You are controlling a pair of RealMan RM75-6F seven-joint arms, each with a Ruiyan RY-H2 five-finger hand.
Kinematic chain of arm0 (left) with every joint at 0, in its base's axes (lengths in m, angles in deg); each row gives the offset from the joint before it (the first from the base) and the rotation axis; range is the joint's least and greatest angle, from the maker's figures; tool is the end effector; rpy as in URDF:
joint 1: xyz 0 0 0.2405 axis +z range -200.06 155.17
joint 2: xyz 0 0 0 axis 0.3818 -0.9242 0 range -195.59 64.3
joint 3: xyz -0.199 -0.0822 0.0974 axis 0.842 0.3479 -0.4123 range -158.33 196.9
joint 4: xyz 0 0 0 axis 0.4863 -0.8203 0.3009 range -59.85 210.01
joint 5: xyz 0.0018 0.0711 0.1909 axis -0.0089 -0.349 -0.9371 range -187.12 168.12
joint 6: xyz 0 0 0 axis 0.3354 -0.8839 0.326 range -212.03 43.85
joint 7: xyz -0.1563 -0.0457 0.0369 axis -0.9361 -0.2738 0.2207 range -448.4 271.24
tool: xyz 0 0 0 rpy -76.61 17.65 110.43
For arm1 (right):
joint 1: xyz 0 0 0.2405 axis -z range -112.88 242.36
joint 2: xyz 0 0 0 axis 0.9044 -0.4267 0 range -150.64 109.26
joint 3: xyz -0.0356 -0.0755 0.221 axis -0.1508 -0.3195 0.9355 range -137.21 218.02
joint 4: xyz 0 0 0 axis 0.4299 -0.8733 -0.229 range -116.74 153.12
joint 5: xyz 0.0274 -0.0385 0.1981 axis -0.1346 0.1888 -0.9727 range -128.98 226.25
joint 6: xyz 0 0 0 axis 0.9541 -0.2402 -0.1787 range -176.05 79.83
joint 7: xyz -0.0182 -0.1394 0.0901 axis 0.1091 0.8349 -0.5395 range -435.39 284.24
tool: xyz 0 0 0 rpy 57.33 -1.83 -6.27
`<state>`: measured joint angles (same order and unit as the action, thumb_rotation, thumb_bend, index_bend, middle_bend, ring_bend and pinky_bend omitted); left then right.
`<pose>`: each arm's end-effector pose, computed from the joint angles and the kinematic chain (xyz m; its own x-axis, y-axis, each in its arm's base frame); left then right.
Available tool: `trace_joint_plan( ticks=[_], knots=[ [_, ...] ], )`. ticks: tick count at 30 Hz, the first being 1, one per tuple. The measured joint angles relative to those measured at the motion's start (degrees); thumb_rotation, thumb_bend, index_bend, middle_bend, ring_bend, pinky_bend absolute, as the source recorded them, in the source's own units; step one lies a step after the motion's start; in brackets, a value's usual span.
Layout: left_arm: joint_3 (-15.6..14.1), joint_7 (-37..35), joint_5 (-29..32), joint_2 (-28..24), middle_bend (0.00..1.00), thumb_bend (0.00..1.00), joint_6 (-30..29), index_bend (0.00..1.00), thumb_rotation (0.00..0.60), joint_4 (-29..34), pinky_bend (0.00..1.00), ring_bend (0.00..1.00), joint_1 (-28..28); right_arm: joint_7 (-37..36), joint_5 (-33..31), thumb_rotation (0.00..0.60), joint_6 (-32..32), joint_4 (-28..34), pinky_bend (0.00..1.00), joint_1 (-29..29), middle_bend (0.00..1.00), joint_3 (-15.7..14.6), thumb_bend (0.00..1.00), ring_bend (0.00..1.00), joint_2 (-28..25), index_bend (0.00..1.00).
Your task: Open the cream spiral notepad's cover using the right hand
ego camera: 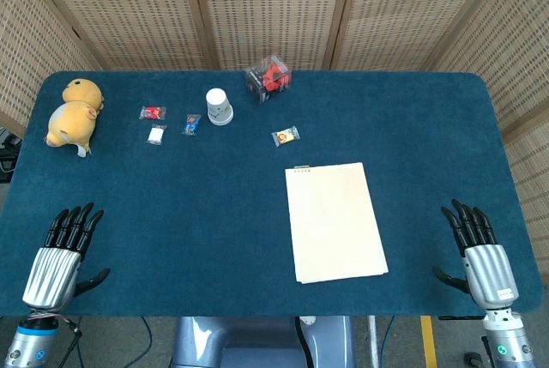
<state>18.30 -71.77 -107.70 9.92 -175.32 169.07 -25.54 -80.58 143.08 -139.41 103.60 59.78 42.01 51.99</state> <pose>-0.2333 0.1747 0.0955 0.4493 -0.0691 0.8907 0.8723 -0.1815 -0.4541 -0.2707 -0.1962 0.1251 0.2840 0.0686 0.9564 -0.9428 -0.1616 0.2916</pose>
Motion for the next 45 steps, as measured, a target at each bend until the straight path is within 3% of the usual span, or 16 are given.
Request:
trace_joint_plan(
  ticks=[26,36,45],
  knots=[
    [0.15,-0.55,0.49,-0.15,0.00,0.02,0.10,0.00,0.600,0.11,0.04,0.00,-0.08,0.83,1.34,0.600,-0.04,-0.06,0.00,0.19,0.00,-0.77,0.20,0.00,0.41,0.00],
    [0.21,-1.07,0.78,-0.62,0.00,0.02,0.11,0.00,0.600,0.65,0.04,0.00,-0.02,0.77,5.03,0.600,2.80,0.89,0.00,-0.85,0.00,-3.87,0.20,0.00,0.99,0.00],
    [0.17,-1.29,0.69,-0.71,0.00,0.02,-0.06,0.00,0.600,0.81,0.04,0.00,0.06,6.87,8.87,0.600,6.29,1.20,0.00,-2.28,0.00,-6.13,0.34,0.00,4.86,0.03]
  ],
)
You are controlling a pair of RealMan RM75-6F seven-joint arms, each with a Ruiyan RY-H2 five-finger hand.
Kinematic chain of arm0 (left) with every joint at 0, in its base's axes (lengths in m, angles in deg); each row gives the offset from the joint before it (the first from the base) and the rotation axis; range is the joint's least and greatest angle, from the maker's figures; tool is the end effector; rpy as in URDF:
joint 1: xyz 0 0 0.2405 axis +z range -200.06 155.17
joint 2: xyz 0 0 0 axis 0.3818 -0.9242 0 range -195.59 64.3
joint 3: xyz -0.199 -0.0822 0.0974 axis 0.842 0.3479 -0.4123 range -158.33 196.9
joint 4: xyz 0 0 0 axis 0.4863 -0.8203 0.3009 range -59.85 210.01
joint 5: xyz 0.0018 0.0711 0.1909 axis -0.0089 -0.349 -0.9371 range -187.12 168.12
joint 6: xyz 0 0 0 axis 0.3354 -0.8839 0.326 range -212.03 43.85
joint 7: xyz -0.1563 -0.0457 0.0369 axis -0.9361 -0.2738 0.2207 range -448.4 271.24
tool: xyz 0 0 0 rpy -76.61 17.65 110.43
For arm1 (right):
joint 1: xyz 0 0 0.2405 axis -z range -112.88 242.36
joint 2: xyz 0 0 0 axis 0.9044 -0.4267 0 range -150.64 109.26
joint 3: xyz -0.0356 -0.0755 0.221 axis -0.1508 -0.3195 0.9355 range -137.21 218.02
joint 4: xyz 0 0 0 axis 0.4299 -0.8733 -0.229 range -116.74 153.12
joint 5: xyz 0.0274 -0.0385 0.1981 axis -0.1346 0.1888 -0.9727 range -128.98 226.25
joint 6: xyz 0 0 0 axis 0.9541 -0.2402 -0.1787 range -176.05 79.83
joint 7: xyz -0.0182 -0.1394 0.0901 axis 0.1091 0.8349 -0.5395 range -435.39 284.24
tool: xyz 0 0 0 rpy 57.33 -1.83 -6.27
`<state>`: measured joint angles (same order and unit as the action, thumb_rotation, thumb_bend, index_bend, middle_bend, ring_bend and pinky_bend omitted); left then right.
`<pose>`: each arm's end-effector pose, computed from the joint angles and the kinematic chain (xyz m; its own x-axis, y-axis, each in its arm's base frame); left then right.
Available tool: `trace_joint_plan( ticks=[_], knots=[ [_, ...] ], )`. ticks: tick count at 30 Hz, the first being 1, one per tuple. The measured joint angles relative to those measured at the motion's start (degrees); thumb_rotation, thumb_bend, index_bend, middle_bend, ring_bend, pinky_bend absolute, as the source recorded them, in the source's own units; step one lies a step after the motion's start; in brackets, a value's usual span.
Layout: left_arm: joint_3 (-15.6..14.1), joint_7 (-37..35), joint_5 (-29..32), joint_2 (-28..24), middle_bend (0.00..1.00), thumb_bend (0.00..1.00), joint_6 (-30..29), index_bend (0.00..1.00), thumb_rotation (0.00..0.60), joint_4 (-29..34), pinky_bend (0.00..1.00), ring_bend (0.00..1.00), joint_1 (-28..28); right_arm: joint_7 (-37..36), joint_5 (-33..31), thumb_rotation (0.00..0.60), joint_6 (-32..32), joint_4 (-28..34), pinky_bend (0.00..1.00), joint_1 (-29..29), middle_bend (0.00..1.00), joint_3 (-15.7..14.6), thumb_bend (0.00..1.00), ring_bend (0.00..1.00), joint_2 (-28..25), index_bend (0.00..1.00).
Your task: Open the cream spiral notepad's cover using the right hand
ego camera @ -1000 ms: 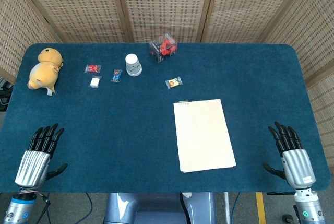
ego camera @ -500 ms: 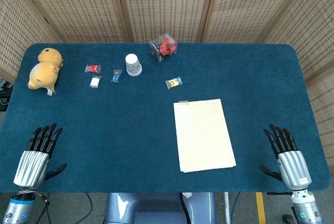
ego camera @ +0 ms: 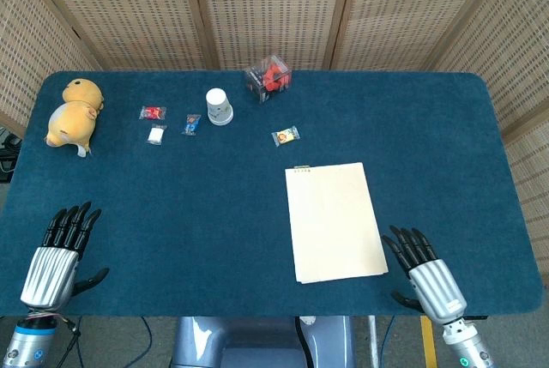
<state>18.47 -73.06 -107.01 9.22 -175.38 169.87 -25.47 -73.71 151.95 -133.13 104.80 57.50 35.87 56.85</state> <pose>-0.2343 0.1753 0.0993 0.4285 -0.0651 0.9012 0.8852 -0.1695 -0.4332 -0.2357 -0.1751 0.0593 0.3365 -0.1135 0.9348 -0.8926 -0.3547 0.2782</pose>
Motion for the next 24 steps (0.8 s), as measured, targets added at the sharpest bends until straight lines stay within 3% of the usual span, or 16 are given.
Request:
trace_joint_plan(
  ticks=[7,19,24],
  knots=[
    [0.02,-0.36,0.06,-0.11,0.00,0.02,0.11,0.00,0.600,-0.04,0.04,0.00,-0.06,3.86,0.19,0.600,3.22,0.33,0.00,-1.23,0.00,-0.15,0.39,0.00,3.71,0.03],
    [0.09,-0.19,0.19,0.04,0.00,0.02,0.11,0.00,0.600,-0.21,0.04,0.00,-0.04,6.72,-5.64,0.600,10.52,-1.87,0.00,-3.31,0.00,0.91,0.39,0.00,8.94,0.03],
    [0.10,-0.41,0.07,0.00,0.00,0.02,0.01,0.00,0.600,-0.28,0.04,0.00,-0.06,6.35,-8.46,0.600,12.49,-4.31,0.00,-4.06,0.00,1.90,0.47,0.00,11.05,0.03]
  ],
)
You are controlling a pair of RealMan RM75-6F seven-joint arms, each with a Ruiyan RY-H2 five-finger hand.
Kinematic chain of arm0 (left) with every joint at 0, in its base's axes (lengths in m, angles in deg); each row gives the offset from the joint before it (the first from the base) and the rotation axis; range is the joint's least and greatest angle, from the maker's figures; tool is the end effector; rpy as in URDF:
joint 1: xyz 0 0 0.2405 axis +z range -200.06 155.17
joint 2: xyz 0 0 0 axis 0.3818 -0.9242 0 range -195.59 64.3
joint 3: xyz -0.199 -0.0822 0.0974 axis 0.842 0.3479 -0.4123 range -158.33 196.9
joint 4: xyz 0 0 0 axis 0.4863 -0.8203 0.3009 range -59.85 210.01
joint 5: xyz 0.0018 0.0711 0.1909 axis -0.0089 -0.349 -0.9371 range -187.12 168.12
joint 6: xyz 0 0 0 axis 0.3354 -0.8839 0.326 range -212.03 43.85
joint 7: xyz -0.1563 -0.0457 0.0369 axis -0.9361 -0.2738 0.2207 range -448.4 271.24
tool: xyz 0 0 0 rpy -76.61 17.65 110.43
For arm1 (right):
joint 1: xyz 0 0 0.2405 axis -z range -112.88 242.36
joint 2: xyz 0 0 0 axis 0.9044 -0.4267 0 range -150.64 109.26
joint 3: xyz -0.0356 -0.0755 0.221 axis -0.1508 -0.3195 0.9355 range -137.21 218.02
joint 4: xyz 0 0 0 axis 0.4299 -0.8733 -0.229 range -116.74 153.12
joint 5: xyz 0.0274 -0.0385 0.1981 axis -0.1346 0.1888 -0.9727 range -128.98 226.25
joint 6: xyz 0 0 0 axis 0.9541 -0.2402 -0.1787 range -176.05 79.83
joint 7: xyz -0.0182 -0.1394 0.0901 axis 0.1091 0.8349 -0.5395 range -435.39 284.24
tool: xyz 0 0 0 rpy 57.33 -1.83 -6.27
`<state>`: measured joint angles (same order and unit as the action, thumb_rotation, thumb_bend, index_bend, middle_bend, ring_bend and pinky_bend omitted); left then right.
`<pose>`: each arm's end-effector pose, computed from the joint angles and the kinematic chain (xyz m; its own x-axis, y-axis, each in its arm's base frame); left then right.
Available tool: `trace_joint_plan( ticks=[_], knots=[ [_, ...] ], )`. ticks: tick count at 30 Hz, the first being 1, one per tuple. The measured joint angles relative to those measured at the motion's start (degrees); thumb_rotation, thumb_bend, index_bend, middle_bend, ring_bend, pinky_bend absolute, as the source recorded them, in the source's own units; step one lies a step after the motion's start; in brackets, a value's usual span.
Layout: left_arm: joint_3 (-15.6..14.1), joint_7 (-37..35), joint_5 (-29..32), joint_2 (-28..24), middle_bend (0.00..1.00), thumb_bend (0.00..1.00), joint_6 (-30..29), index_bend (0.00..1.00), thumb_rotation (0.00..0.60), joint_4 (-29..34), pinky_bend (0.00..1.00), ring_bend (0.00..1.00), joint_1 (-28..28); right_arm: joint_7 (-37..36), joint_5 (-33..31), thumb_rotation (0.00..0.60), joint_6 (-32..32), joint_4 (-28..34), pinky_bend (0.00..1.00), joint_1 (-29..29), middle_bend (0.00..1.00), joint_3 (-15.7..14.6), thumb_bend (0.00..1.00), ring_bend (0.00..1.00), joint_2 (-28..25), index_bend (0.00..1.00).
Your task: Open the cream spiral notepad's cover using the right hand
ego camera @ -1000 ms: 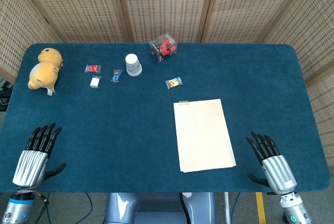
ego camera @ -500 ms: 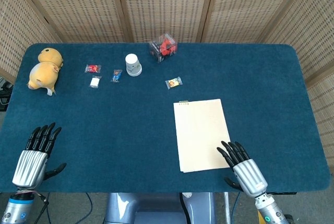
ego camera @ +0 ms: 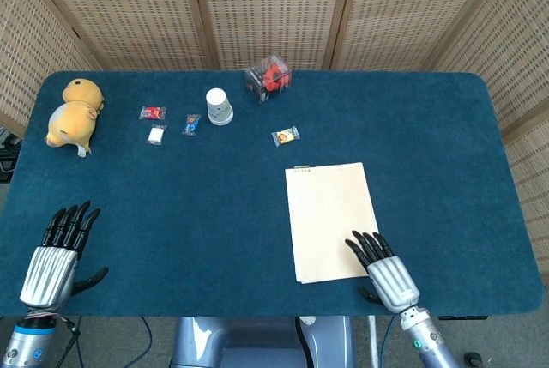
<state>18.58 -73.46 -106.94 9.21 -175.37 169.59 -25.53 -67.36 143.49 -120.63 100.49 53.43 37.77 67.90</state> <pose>-0.2352 0.1760 0.0997 0.4268 -0.0660 0.9019 0.8860 -0.1693 -0.4317 -0.2292 -0.1957 -0.0135 0.3722 -0.2578 0.8916 -0.9031 -0.3221 0.2839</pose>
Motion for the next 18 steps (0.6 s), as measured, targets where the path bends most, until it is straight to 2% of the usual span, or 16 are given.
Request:
trace_joint_plan(
  ticks=[18],
  knots=[
    [-0.05,0.37,-0.11,0.49,0.00,0.02,0.10,0.00,0.600,-0.41,0.04,0.00,-0.04,-0.12,-2.57,0.600,1.89,-2.60,0.00,-1.28,0.00,0.19,0.48,0.00,2.62,0.03]
  ],
)
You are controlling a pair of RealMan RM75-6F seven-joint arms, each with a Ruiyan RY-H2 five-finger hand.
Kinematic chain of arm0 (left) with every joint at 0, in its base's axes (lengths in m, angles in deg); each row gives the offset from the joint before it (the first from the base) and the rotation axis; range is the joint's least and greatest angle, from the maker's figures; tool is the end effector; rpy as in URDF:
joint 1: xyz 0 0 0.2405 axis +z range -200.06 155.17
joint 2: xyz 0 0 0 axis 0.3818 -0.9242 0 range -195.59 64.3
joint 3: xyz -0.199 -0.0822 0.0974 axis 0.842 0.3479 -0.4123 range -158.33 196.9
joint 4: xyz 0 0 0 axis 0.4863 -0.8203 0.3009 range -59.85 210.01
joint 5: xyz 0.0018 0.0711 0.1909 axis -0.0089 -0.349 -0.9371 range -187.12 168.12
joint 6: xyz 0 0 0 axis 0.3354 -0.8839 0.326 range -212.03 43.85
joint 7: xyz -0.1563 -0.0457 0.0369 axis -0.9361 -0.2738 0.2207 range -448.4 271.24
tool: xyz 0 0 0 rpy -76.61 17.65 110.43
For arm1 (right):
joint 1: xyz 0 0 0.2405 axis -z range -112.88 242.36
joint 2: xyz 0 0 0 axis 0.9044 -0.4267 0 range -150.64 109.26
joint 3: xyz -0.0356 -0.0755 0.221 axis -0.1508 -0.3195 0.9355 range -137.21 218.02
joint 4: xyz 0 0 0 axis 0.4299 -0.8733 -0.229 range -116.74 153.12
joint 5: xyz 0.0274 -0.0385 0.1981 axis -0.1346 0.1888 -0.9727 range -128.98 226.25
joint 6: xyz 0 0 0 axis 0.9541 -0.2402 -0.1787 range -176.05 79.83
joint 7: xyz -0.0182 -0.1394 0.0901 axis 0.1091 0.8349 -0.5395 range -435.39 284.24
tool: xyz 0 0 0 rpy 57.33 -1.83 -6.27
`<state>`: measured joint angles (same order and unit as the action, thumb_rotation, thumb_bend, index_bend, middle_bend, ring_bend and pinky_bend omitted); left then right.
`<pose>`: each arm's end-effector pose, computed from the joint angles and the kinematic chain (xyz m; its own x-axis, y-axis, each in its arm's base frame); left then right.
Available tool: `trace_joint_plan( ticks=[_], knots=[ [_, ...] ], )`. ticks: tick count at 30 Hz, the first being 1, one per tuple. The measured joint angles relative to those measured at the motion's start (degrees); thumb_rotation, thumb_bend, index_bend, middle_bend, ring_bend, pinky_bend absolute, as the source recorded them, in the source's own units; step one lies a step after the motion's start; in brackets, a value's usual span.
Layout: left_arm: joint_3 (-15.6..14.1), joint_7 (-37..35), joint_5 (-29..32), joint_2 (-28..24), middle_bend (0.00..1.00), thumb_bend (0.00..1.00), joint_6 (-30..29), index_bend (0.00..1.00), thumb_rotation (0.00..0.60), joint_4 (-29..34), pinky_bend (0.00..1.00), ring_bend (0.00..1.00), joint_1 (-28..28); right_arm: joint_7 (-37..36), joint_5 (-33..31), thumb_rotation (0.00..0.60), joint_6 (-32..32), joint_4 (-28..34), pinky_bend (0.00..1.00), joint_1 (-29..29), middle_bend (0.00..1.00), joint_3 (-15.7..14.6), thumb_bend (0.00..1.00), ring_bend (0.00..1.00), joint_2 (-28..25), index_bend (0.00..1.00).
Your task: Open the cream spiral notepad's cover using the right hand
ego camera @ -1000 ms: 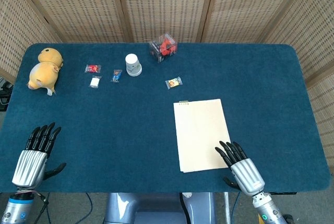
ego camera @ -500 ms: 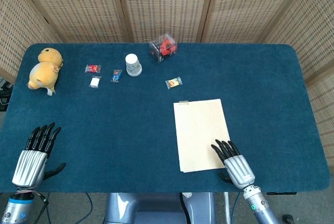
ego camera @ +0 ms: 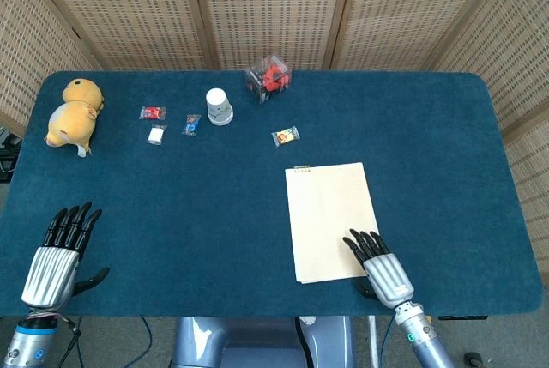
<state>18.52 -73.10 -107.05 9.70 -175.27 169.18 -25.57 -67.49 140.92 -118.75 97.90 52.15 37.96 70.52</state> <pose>-0.2351 0.1759 0.0972 0.4313 -0.0652 0.8998 0.8834 -0.1721 -0.4359 -0.2322 -0.2019 -0.0277 0.3706 -0.2861 0.8836 -0.9095 -0.3047 0.2827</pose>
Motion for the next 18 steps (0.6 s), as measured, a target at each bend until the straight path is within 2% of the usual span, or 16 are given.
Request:
trace_joint_plan(
  ticks=[18],
  knots=[
    [-0.02,-0.09,-0.09,0.12,0.00,0.02,-0.17,0.00,0.600,0.08,0.04,0.00,0.05,0.22,-3.57,0.600,2.39,-2.19,0.00,-1.45,0.00,1.11,0.48,0.00,1.97,0.03]
  ],
)
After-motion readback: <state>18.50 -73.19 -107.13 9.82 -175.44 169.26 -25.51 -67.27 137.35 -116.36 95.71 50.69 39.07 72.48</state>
